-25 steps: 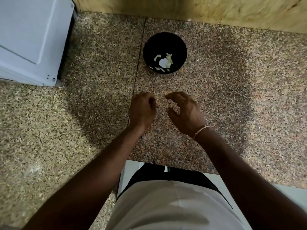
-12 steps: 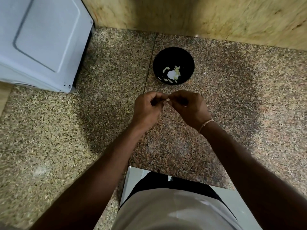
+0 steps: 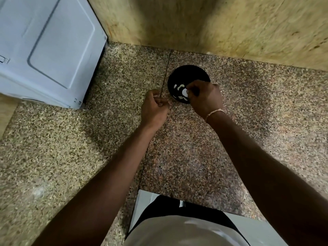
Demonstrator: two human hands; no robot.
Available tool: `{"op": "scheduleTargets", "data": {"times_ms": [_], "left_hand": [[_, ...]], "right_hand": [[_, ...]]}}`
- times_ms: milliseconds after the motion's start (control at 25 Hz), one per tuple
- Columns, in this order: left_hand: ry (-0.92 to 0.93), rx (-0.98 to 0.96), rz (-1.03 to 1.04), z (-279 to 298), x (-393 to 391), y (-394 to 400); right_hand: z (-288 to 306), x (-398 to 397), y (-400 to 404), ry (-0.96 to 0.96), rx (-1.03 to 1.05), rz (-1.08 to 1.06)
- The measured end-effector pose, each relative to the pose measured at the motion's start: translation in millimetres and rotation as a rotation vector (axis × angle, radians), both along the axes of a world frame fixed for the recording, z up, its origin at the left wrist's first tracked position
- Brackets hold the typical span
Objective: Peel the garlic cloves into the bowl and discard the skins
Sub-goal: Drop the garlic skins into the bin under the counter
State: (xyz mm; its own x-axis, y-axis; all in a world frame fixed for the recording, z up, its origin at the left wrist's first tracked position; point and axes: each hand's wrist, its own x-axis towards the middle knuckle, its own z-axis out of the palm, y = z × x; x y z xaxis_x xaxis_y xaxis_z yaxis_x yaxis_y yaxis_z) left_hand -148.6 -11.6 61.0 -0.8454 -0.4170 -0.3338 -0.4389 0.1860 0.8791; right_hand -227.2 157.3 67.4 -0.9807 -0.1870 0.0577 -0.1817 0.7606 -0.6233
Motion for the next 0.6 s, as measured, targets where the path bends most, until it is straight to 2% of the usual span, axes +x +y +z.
{"op": "scheduleTargets", "data": {"times_ms": [160, 320, 440, 600], "left_hand": [[-0.013, -0.026, 0.012, -9, 5, -5], [-0.024, 0.0, 0.019, -13, 9, -8], [-0.035, -0.012, 0.02, -14, 12, -12], [-0.017, 0.031, 0.029, -16, 16, -16]], "right_hand": [[-10, 4, -19, -0.075, 0.126, 0.104], [-18, 6, -35, -0.032, 0.184, 0.125], [-20, 10, -39, -0.012, 0.162, 0.094], [-13, 19, -36, 0.044, 0.026, 0.02]]}}
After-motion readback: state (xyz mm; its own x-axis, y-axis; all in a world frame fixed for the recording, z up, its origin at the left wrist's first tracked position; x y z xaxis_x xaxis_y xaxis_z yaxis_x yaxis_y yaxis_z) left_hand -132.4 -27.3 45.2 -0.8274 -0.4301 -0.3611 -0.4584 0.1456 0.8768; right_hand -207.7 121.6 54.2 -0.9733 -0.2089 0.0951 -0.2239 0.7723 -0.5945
